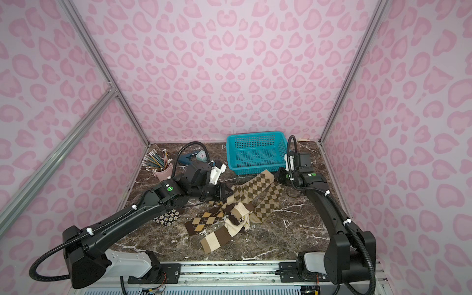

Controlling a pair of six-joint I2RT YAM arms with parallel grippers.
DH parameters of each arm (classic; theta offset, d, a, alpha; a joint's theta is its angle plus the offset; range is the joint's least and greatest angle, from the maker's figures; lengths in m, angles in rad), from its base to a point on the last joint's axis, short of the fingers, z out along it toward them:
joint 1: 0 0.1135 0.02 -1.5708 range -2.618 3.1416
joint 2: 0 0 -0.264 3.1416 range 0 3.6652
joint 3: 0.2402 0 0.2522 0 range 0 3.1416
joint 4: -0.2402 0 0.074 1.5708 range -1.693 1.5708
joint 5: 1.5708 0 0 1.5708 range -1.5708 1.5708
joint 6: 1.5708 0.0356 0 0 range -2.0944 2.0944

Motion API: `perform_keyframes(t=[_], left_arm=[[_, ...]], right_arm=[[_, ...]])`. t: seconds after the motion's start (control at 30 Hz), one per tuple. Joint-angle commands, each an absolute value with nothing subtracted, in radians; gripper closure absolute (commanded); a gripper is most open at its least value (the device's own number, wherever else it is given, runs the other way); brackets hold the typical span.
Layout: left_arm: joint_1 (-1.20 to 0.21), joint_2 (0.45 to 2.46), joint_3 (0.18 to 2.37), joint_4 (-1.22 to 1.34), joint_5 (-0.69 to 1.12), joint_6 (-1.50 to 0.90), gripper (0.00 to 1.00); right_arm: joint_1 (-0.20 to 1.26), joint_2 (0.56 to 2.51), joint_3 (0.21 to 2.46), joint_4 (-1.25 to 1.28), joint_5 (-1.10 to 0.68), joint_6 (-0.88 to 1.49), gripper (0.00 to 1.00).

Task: Place the socks together as a pair
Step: Pick up the sock at the center of the board, then place the sock in the sock.

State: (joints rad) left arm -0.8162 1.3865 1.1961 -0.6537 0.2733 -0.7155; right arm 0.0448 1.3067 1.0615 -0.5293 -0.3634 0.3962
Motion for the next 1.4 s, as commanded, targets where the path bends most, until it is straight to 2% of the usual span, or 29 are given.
perform_keyframes(t=[0.0,0.53,0.93,1.37], left_arm=[[-0.834,1.434,1.214,-0.577,0.336,-0.716,0.97],[-0.946,1.782,1.27,-0.409,0.365,-0.763,0.97],[-0.953,1.86,1.252,-0.415,0.256,-0.775,0.97],[-0.941,1.972,1.328,-0.47,0.19,-0.716,0.97]], right_arm=[[-0.015,1.284,1.079,-0.605,-0.328,0.341,1.0],[-0.106,1.579,1.312,-0.67,-0.213,0.19,1.0],[-0.118,1.684,1.311,-0.598,-0.254,0.179,1.0],[-0.127,1.824,1.326,-0.522,-0.281,0.197,1.0]])
